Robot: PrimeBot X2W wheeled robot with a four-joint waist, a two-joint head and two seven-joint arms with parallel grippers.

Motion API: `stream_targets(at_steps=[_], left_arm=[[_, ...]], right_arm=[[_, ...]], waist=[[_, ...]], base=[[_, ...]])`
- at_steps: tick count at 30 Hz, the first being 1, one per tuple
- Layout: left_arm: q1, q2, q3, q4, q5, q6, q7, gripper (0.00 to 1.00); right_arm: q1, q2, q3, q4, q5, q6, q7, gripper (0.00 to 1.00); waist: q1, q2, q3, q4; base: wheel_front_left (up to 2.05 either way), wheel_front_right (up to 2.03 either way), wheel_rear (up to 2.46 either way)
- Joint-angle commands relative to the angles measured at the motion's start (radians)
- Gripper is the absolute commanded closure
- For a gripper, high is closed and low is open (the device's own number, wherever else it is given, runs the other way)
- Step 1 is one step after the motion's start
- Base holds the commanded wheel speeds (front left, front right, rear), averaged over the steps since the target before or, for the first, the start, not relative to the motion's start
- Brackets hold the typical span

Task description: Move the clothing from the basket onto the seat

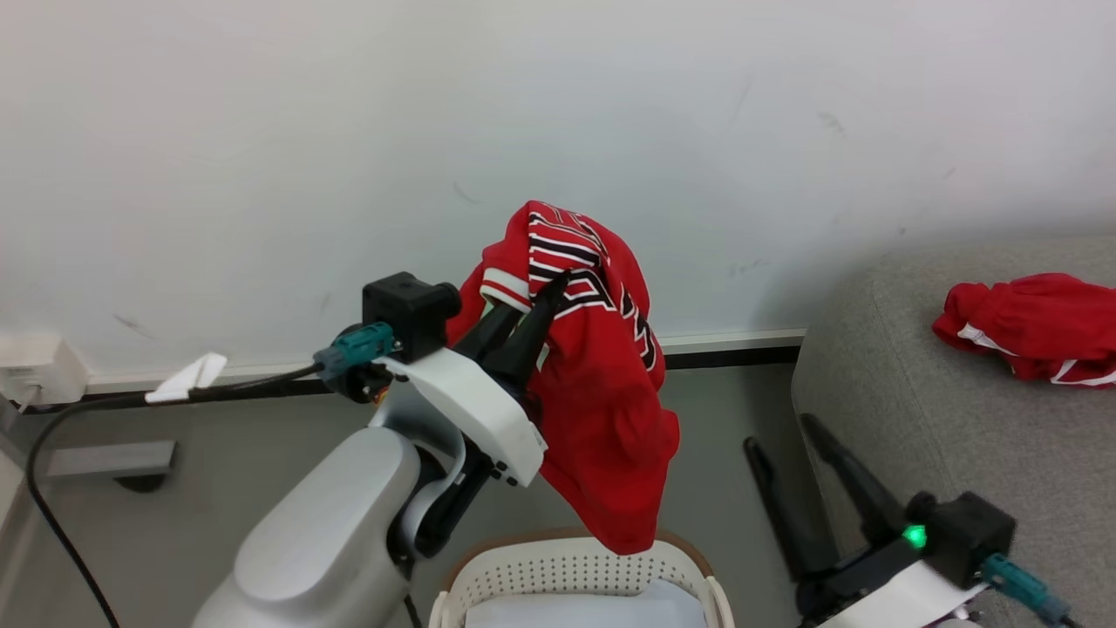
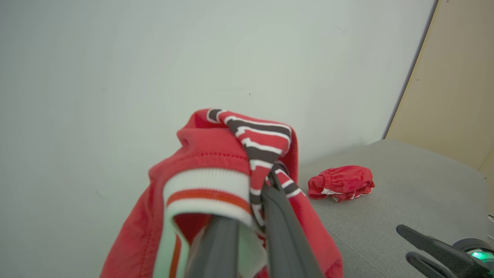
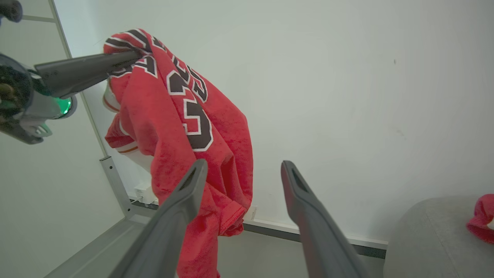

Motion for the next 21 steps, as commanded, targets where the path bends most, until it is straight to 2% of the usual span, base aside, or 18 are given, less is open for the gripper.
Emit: stream_targets(at_steps=[1, 5, 8, 21], left_arm=[[0.003, -0.002, -0.004, -0.007, 0.003, 0.002, 0.000, 1.00], [-0.004, -0.016, -0.023, -0.015, 0.011, -0.002, 0.006, 1.00], [-0.004, -0.031, -0.041, -0.016, 0.014, -0.007, 0.008, 1.00], [0.028, -0.110, -0.128, -0.035, 0.002, -0.034, 0.016, 1.00]], right_arm=[[-0.023, -0.007, 0.048, -0.003, 0.012, -0.002, -0.003, 0.00], [-0.084, -0.002, 0.174, 0.026, 0.031, -0.002, -0.003, 0.00], [-0.127, 0.017, 0.219, 0.062, 0.035, -0.002, -0.002, 0.00], [-0.254, 0.070, 0.273, 0.342, 0.070, -0.002, -0.001, 0.00]], waist=[[0.0000, 0.0000, 0.001, 0.003], [0.0000, 0.0000, 0.002, 0.014], [0.0000, 0.0000, 0.001, 0.027], [0.0000, 0.0000, -0.012, 0.166]], base=[[0.00, 0.00, 0.00], [0.00, 0.00, 0.00], [0.00, 0.00, 0.00], [0.00, 0.00, 0.00]])
